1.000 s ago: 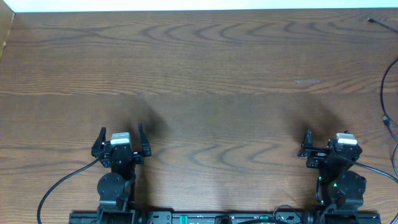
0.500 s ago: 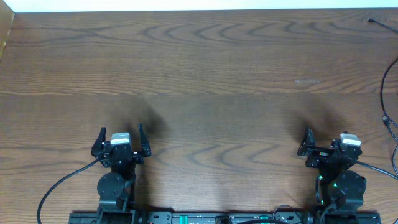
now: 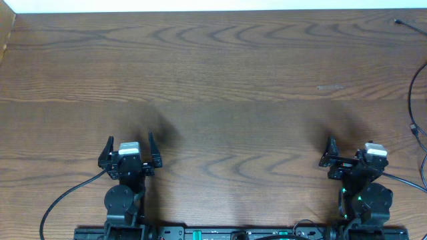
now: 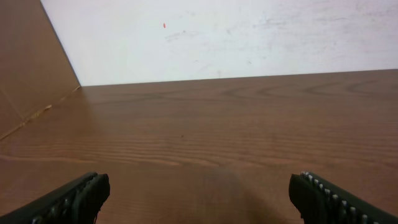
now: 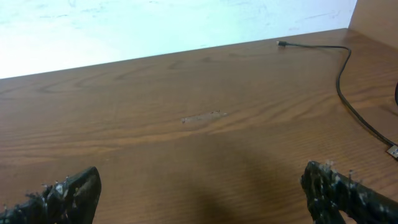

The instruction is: Untangle cables

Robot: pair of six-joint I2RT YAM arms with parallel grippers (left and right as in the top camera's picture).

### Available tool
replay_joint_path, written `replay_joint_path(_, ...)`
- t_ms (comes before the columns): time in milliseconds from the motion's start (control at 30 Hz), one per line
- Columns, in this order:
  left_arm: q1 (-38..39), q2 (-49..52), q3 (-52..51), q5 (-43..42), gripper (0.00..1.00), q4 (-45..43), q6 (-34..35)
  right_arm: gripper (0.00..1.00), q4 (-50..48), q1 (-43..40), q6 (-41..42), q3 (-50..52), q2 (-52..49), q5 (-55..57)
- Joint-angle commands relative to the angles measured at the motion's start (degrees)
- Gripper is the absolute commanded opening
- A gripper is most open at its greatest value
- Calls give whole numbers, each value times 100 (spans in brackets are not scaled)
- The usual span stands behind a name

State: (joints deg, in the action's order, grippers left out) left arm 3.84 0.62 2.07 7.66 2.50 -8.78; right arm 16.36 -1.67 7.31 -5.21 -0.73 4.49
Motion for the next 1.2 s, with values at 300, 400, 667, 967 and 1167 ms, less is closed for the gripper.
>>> replay_joint_path(300, -24, -39, -184, 31, 98, 92, 94, 99, -13, 22, -483, 26, 44, -13)
replay_joint_path(400, -24, -39, -184, 31, 98, 92, 94, 99, -11, 22, -479, 26, 44, -59)
replay_joint_path(667, -24, -39, -184, 31, 98, 92, 94, 99, -26, 22, -481, 26, 44, -52)
replay_joint_path(967, -24, -37, -184, 31, 98, 90, 94, 99, -26, 22, -481, 26, 42, -52)
replay_joint_path(1167, -24, -33, -184, 31, 98, 90, 94, 99, -26, 22, -481, 26, 42, -52)
